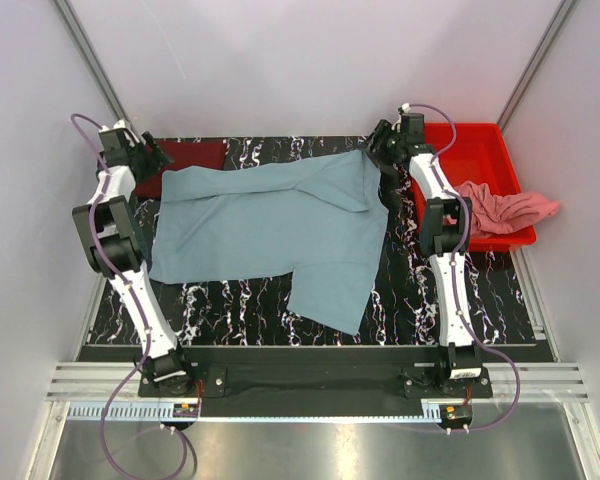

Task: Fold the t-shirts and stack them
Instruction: Fold the tshirt

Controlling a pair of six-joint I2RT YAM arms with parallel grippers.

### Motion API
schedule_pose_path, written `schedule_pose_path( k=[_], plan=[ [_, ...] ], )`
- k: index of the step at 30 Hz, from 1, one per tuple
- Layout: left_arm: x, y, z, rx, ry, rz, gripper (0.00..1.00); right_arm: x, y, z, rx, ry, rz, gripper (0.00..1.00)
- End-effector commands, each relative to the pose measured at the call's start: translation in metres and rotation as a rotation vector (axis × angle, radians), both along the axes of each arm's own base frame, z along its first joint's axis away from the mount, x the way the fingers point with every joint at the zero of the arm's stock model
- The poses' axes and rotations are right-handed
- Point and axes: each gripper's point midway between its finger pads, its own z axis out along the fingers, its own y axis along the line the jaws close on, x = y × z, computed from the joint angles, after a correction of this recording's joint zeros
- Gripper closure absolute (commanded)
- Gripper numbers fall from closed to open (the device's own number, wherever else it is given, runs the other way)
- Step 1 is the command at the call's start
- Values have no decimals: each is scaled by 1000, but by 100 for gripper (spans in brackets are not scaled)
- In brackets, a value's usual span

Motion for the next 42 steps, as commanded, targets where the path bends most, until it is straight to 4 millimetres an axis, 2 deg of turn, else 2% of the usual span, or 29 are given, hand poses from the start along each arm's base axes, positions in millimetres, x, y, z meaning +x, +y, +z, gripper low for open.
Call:
schedule_pose_path(
  k=[1,7,14,16,18,20,24,28,29,31,36,38,42],
  plan=[
    [23,-2,17,39,-94,-64,23,18,6,35,82,-106,-13,35],
    [24,-5,-2,29,-57,-84,27,20,9,21,137,-76,-35,41],
    [24,-19,-19,-63,-30,-121,34,20,12,7,171,-50,-38,48],
    [25,-22,-22,-89,-33,-122,38,21,12,6,176,-48,-47,49],
    [26,-24,-26,-110,-28,-125,47,22,12,7,183,-55,-51,51],
    [26,-24,-27,-119,-29,-124,49,25,13,7,197,-61,-52,58],
    [30,-29,-25,-159,-47,-125,67,29,11,6,218,-68,-73,64],
    [34,-27,-16,-173,-71,-107,83,36,7,9,266,-85,-96,78],
    [36,-26,-12,-176,-86,-95,85,37,6,11,271,-91,-99,88],
    [37,-21,-9,-173,-99,-74,88,40,3,15,288,-105,-107,98],
    [35,-7,7,-125,-134,-1,94,46,-11,32,290,-160,-134,100],
    [34,-2,6,-114,-129,18,94,47,-13,39,292,-174,-134,100],
    [26,10,2,-75,-108,83,94,47,-20,40,241,-181,-148,100]
  ],
)
